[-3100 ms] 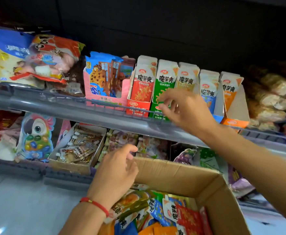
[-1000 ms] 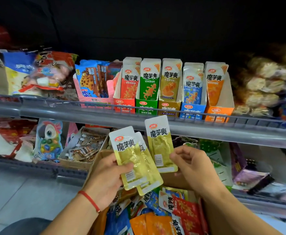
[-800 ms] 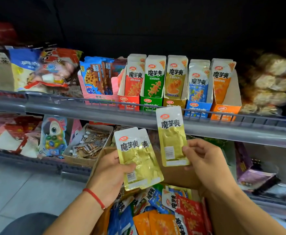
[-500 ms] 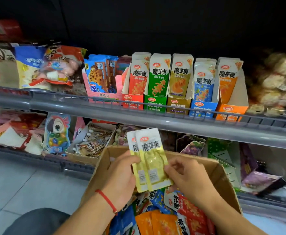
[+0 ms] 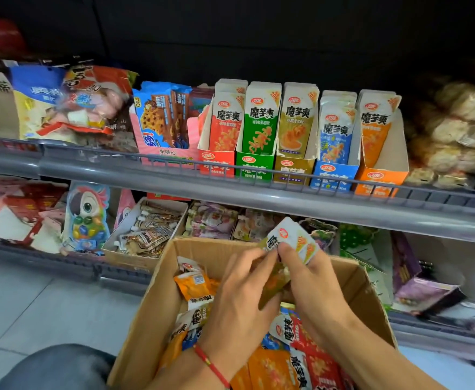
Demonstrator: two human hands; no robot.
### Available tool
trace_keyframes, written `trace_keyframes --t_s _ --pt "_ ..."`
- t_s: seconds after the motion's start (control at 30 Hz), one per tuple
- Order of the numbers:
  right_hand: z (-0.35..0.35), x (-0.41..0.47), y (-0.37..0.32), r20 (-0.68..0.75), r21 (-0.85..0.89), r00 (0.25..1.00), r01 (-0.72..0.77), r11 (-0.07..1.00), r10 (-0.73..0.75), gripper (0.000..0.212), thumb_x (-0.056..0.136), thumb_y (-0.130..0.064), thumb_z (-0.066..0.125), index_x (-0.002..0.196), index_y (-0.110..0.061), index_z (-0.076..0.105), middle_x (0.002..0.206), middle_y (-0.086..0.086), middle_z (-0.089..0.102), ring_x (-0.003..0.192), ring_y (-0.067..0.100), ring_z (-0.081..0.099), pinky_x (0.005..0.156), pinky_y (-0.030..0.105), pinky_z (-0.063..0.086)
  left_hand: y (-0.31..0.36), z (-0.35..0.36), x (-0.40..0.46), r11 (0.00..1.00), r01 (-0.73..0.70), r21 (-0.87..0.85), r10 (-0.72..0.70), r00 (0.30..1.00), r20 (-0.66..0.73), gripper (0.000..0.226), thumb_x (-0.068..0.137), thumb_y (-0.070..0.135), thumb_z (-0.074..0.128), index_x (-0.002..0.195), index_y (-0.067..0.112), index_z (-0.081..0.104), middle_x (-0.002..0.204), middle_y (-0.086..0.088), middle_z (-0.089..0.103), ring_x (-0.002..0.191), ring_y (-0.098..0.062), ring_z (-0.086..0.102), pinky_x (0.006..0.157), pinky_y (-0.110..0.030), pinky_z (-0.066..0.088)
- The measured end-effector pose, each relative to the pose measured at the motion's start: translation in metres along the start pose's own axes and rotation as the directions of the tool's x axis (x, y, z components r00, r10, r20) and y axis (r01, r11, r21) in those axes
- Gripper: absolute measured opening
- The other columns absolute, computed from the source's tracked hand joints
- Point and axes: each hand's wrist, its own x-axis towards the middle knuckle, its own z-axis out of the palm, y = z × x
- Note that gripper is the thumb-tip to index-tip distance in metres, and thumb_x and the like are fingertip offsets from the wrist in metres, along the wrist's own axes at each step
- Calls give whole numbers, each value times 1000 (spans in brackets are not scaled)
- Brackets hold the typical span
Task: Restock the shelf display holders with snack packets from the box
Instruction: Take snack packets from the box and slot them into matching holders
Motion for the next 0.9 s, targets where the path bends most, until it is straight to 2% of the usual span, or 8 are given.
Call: trace_keyframes --t_s 0.17,0.23,0.33,0.4,0.47,0.6,0.7,0.9 --pt "-26 7 -31 206 139 962 -208 968 177 25 104 -18 54 120 0 62 106 24 75 95 40 75 81 57 61 -2 -33 14 944 275 -185 -270 961 52 58 91 56 61 144 51 38 138 40 38 132 16 34 111 -20 29" --pt "-29 5 -34 278 190 944 -233 954 175 20 102 -14 54 114 -6 69 106 19 77 93 33 76 74 47 64 0 -53 21 726 573 -380 -449 814 369 55 92 38 69 142 42 46 130 32 58 115 13 54 105 -22 40" --pt "-28 6 -28 334 131 933 -187 974 134 22 100 -12 59 120 -13 69 110 14 77 98 30 76 77 41 64 -2 -59 22 409 755 -512 -318 644 695 37 92 4 66 127 18 63 112 0 77 104 -16 73 96 -35 57" --pt "-32 13 -24 246 -170 969 48 984 -5 38 95 -18 70 131 -24 63 112 6 76 100 22 75 80 37 63 -6 -51 16 472 733 -491 -352 667 657 40 93 0 65 128 19 62 114 -1 77 107 -18 73 94 -38 59" --pt "-37 21 -22 166 -451 976 200 870 -139 55 88 -30 79 136 -38 56 107 -3 73 96 12 73 76 34 63 -14 -44 15 684 633 -363 -404 743 534 44 95 13 68 135 29 58 122 11 72 119 -10 65 105 -39 52" --pt "-33 21 -12 190 -508 974 204 837 -122 37 92 -39 71 127 -31 60 102 -8 73 93 7 72 78 40 63 -24 -35 9 895 428 -126 -354 853 384 55 97 37 65 148 31 43 144 20 53 139 -6 43 112 -27 37" --pt "-29 19 -6 207 -466 967 233 853 -150 20 98 -24 67 117 -24 61 97 -3 75 87 12 74 76 46 63 -11 -34 5 910 398 -119 -321 855 407 49 102 38 55 147 38 35 138 29 45 133 -1 47 110 -24 40" --pt "-30 18 -10 233 -326 967 181 928 -107 19 102 -14 61 117 -24 58 99 9 75 88 26 75 76 53 63 -4 -37 7 823 517 -235 -342 781 523 50 96 31 67 129 49 33 118 18 63 68 -19 75 65 -34 63"
